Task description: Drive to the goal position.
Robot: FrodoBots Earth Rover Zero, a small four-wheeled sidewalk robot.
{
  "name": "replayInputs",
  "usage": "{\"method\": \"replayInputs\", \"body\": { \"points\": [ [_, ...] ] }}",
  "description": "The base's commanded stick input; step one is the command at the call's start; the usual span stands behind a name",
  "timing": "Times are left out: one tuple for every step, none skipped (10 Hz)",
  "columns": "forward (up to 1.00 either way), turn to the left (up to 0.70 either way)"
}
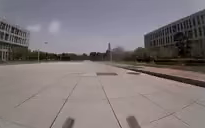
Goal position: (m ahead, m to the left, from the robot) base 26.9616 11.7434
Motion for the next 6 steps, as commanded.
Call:
{"method": "replayInputs", "body": {
  "points": [
    [0.7,0.01],
    [0.7,0.01],
    [0.7,0.01],
    [0.7,0.01],
    [0.7,0.01],
    [0.7,0.01]
  ]
}}
